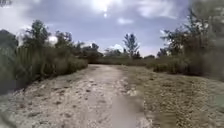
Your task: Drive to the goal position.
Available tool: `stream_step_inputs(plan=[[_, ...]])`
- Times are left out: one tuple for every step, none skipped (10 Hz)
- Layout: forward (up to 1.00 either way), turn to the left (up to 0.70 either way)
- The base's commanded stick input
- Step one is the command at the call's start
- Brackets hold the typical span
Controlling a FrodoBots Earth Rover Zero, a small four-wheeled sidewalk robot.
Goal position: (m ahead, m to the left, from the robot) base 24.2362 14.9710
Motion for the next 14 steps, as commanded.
stream_step_inputs(plan=[[0.85,0.0],[0.85,0.0],[0.85,0.0],[0.85,0.0],[0.85,0.0],[0.85,0.0],[0.85,0.0],[0.85,0.0],[0.85,0.0],[0.85,0.0],[0.85,0.0],[0.85,0.0],[0.85,0.0],[0.85,0.0]])
